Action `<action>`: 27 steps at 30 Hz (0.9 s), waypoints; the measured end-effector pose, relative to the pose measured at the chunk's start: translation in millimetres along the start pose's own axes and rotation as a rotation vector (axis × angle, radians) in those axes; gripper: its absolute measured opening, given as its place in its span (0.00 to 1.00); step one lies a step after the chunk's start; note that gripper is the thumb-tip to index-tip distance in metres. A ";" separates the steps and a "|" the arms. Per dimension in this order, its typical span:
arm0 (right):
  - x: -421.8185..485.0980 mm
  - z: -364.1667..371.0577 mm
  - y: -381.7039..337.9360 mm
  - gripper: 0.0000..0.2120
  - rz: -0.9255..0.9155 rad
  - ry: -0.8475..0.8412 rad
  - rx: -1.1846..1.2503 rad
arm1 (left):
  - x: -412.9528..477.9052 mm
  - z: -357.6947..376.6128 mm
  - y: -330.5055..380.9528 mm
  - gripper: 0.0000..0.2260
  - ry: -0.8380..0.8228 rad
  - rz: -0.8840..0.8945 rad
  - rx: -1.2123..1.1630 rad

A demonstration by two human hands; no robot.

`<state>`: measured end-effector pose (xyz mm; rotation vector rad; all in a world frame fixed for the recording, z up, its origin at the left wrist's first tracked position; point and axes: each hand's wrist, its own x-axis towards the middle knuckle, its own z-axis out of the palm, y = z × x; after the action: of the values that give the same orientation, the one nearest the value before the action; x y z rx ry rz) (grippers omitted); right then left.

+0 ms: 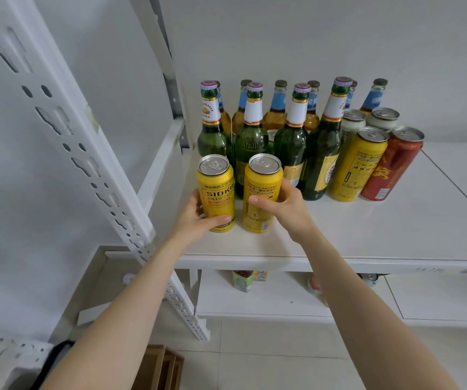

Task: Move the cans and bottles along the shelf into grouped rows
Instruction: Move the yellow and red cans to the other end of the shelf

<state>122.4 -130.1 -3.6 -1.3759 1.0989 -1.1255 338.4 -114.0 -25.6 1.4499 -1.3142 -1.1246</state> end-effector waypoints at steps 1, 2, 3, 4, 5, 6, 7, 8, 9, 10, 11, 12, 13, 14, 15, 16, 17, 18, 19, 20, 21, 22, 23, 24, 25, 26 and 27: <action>-0.3 0.0 -1.0 0.16 0.007 0.002 0.016 | -1.5 0.3 0.6 0.35 0.011 0.004 -0.011; -0.6 -0.2 -2.6 0.15 0.021 0.006 0.036 | -3.6 0.3 0.8 0.34 0.019 0.004 -0.024; -1.0 -0.7 -4.6 0.14 0.042 0.012 0.064 | -5.8 0.9 0.9 0.32 0.018 -0.001 -0.045; -1.6 -1.5 -6.5 0.12 0.071 0.019 0.097 | -8.5 1.6 1.0 0.31 0.012 -0.011 -0.064; -2.5 -2.4 -8.1 0.10 0.104 0.024 0.128 | -11.6 2.6 0.9 0.30 -0.001 -0.025 -0.079; -3.7 -3.5 -9.4 0.09 0.138 0.028 0.149 | -15.1 4.0 1.8 0.31 -0.016 -0.040 -0.090; -5.2 -4.6 -10.1 0.08 0.174 0.032 0.166 | -18.2 5.3 1.8 0.34 -0.028 -0.062 -0.106; -7.0 -6.3 -10.7 0.08 0.210 0.036 0.181 | -21.1 6.8 2.3 0.36 -0.039 -0.083 -0.131; -8.7 -8.2 -11.2 0.08 0.242 0.043 0.196 | -23.2 8.2 2.8 0.35 -0.049 -0.099 -0.156; -10.4 -10.6 -12.4 0.09 0.269 0.050 0.207 | -25.5 9.9 4.3 0.33 -0.060 -0.107 -0.174; -11.8 -13.1 -13.9 0.10 0.288 0.055 0.214 | -27.0 11.7 5.7 0.31 -0.071 -0.111 -0.183; -12.9 -15.9 -15.8 0.10 0.301 0.058 0.215 | -28.6 13.8 7.7 0.30 -0.078 -0.113 -0.185; -13.6 -18.8 -17.4 0.11 0.308 0.057 0.213 | -30.0 16.0 10.1 0.30 -0.084 -0.114 -0.186; -14.5 -21.6 -19.6 0.11 0.312 0.054 0.210 | -31.5 18.6 12.8 0.31 -0.088 -0.116 -0.189; -15.4 -24.5 -21.9 0.12 0.315 0.053 0.207 | -33.3 21.3 16.2 0.30 -0.096 -0.114 -0.194; -16.7 -27.4 -24.6 0.13 0.317 0.054 0.206 | -35.2 24.0 20.0 0.30 -0.104 -0.109 -0.195; -17.8 -30.7 -26.8 0.13 0.316 0.055 0.206 | -37.0 27.0 23.7 0.28 -0.112 -0.103 -0.190; -19.4 -34.2 -29.3 0.13 0.312 0.054 0.206 | -38.7 29.9 27.1 0.28 -0.116 -0.098 -0.183; -21.5 -37.8 -31.9 0.13 0.309 0.051 0.207 | -40.7 32.7 30.7 0.29 -0.119 -0.095 -0.177; -24.0 -41.4 -34.9 0.12 0.306 0.049 0.212 | -42.9 35.6 34.4 0.30 -0.119 -0.088 -0.176; -26.1 -45.2 -37.4 0.11 0.302 0.048 0.219 | -44.6 38.2 37.1 0.32 -0.119 -0.084 -0.175; -28.7 -49.2 -39.5 0.11 0.299 0.049 0.227 | -46.6 41.0 40.0 0.33 -0.122 -0.079 -0.172; -31.0 -53.3 -40.9 0.11 0.296 0.051 0.231 | -49.2 43.8 43.0 0.33 -0.124 -0.070 -0.167; -33.5 -57.5 -42.2 0.12 0.291 0.054 0.235 | -52.2 46.3 45.9 0.32 -0.126 -0.062 -0.163; -36.1 -61.7 -43.4 0.14 0.285 0.056 0.239 | -55.9 48.9 49.0 0.31 -0.127 -0.056 -0.160; -38.9 -66.2 -45.5 0.15 0.281 0.058 0.245 | -59.2 51.5 52.2 0.31 -0.125 -0.052 -0.159; -41.8 -70.6 -47.5 0.16 0.274 0.060 0.252 | -62.7 54.1 55.6 0.32 -0.125 -0.046 -0.153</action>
<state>48.7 -95.4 45.0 -0.9692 1.1081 -1.0674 270.7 -57.2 20.6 1.3216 -1.2546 -1.3349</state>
